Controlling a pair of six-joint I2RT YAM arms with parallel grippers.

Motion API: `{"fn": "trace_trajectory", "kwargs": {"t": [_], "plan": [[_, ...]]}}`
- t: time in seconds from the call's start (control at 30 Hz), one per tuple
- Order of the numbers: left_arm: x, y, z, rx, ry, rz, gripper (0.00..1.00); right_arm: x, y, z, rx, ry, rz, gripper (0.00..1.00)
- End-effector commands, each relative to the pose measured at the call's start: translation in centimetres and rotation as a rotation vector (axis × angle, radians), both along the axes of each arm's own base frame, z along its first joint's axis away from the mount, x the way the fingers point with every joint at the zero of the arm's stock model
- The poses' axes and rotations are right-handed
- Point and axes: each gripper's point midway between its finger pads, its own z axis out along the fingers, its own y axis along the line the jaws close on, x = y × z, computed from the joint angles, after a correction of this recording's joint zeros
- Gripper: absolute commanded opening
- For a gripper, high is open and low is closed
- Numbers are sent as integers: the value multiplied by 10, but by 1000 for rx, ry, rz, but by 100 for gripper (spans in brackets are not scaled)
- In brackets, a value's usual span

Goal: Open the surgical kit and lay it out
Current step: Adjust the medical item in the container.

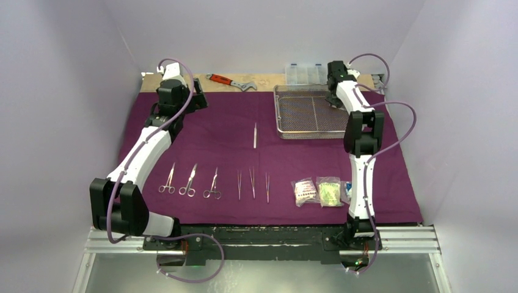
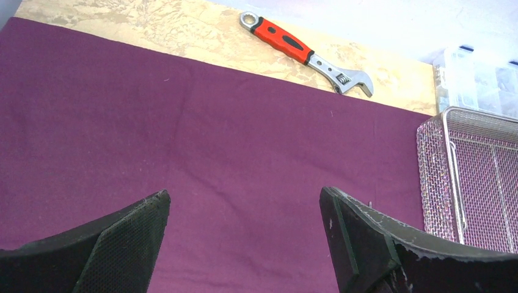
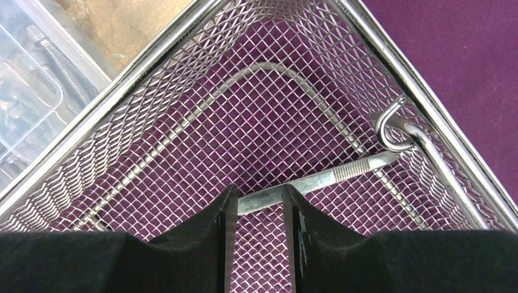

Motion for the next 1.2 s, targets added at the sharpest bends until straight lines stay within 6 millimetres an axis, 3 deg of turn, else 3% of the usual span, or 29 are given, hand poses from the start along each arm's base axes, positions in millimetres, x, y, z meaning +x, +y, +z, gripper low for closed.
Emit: {"fn": "trace_trajectory", "kwargs": {"t": [0.0, 0.23, 0.4, 0.57, 0.67, 0.83, 0.9, 0.97, 1.17], "plan": [[12, 0, 28, -1, -84, -2, 92, -17, -7, -5, -12, 64, -5, 36], [12, 0, 24, -4, -79, -1, 92, -44, -5, 10, -24, 124, 51, 29], [14, -2, 22, -13, -77, -4, 92, -72, 0, 9, 8, 173, 68, 12], [16, -4, 20, -20, -75, -12, 92, -77, 21, 16, 102, 159, 124, 0], [16, -5, 19, -22, -75, -15, 92, -75, 31, 27, 131, 130, 144, 0], [16, -6, 19, -21, -74, -18, 92, -76, 22, 39, 102, 118, 92, 2], [16, -5, 20, -18, -75, -17, 92, -75, 12, 43, 61, 124, 65, 24], [16, -5, 19, -16, -73, -16, 92, -73, 7, 46, 46, 121, 54, 33], [15, -4, 18, -13, -69, -13, 92, -66, -1, 39, 71, 118, 22, 35]]}}
